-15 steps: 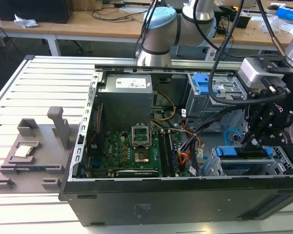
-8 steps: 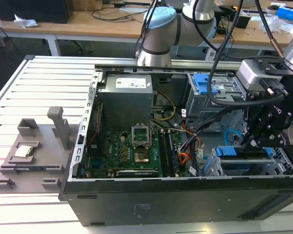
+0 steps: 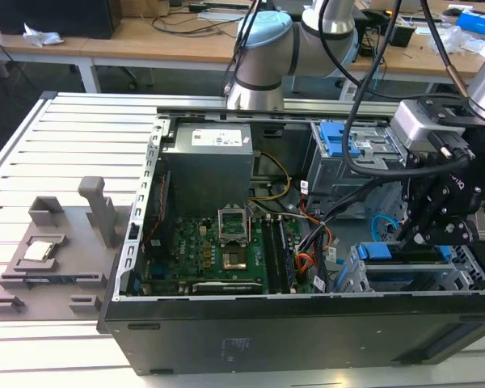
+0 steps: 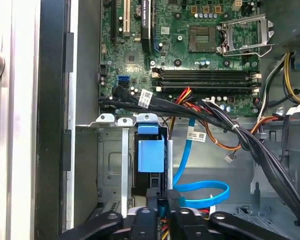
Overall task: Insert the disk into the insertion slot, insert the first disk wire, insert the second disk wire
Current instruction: 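Insert the second disk wire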
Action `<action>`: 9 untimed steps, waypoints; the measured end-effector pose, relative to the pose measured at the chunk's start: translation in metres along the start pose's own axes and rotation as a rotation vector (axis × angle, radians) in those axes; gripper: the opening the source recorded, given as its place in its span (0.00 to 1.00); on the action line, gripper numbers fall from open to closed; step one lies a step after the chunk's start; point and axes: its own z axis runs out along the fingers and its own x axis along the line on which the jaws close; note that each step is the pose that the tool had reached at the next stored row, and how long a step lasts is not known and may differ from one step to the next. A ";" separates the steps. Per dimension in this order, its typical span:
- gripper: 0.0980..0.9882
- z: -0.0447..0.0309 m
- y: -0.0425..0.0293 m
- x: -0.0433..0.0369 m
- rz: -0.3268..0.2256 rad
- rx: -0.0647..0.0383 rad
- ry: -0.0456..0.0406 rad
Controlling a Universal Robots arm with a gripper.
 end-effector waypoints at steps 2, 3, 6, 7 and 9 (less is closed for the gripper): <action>0.15 -0.0023 0.0001 0.0002 0.000 0.000 0.0025; 0.15 -0.0128 0.0007 0.0004 0.000 0.000 0.0028; 0.15 -0.0337 0.0020 -0.0018 0.000 0.000 0.0028; 0.15 -0.0376 0.0022 -0.0024 0.000 0.000 0.0028; 0.07 -0.0466 0.0027 -0.0036 0.000 0.000 0.0027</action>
